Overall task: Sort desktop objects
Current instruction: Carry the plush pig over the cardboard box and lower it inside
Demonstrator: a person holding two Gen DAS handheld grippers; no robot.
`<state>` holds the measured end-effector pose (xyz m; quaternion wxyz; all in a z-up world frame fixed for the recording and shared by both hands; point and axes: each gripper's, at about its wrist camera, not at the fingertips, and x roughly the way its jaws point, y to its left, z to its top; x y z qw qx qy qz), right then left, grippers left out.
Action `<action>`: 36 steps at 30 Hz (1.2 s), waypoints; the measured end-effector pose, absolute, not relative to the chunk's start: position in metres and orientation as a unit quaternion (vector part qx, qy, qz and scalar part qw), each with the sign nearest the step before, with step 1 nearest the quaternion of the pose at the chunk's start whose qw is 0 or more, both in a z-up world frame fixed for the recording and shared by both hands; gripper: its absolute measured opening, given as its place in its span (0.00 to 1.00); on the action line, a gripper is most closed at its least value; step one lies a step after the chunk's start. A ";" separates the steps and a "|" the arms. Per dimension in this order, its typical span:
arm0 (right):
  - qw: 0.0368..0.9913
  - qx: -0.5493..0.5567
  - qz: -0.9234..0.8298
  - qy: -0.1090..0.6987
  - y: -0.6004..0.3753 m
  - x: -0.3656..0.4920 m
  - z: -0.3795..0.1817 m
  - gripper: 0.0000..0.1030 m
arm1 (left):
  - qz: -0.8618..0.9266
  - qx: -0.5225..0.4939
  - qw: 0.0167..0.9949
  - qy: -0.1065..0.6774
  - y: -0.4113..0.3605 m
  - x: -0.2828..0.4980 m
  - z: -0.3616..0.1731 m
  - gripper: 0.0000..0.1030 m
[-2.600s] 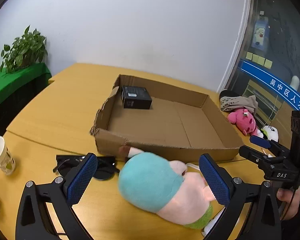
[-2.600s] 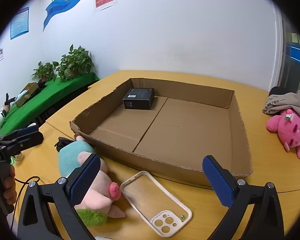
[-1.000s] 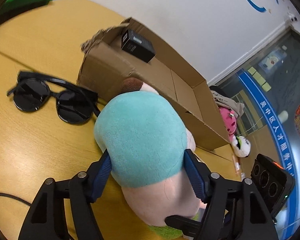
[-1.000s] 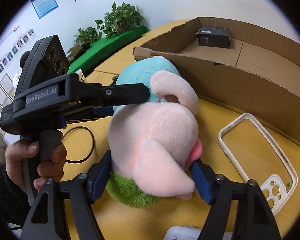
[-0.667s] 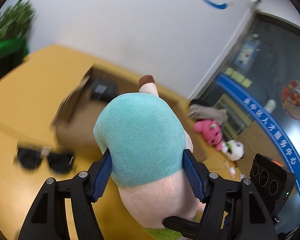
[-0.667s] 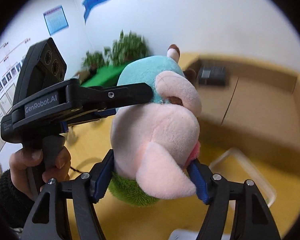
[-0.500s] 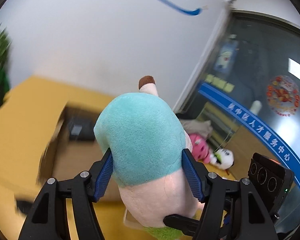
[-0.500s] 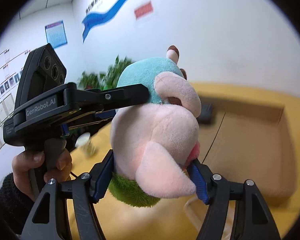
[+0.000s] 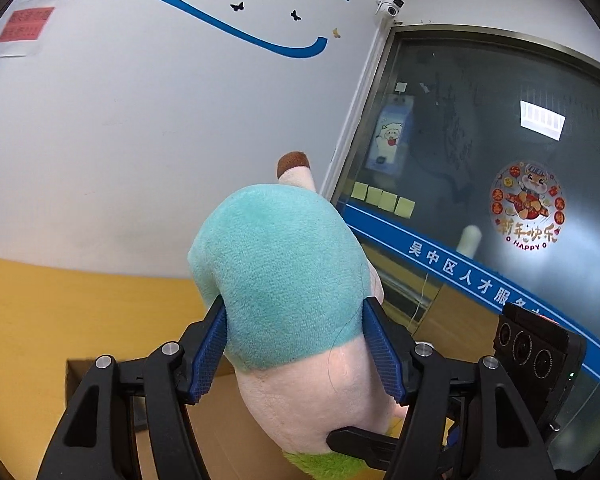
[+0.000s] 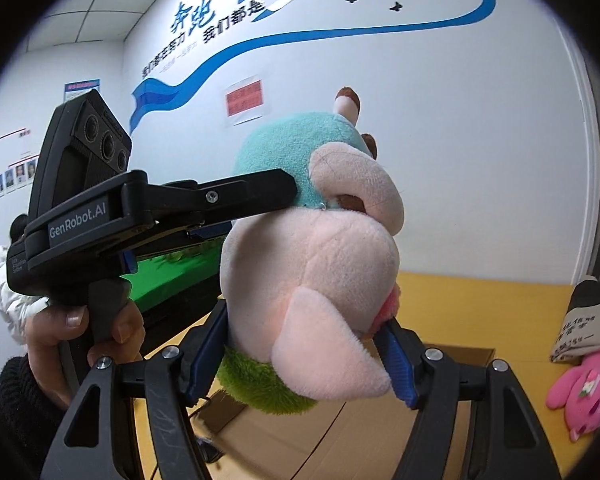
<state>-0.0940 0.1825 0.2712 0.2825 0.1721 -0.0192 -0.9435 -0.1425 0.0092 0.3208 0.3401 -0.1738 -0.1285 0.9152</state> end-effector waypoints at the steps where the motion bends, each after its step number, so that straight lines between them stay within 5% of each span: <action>1: 0.280 0.174 -0.944 -0.023 0.183 -0.101 0.273 0.67 | 0.915 -0.176 0.340 -0.127 0.010 -0.150 0.323 0.67; 8: 0.277 0.208 -0.936 -0.053 0.180 -0.171 0.260 0.67 | 0.914 -0.216 0.323 -0.114 0.016 -0.218 0.308 0.67; 19: 0.256 0.321 -0.908 -0.087 0.168 -0.263 0.150 0.67 | 0.875 -0.337 0.308 -0.160 0.015 -0.307 0.173 0.67; 36: 0.209 0.456 -0.857 -0.120 0.167 -0.306 0.019 0.67 | 0.828 -0.448 0.284 -0.181 0.038 -0.337 0.045 0.67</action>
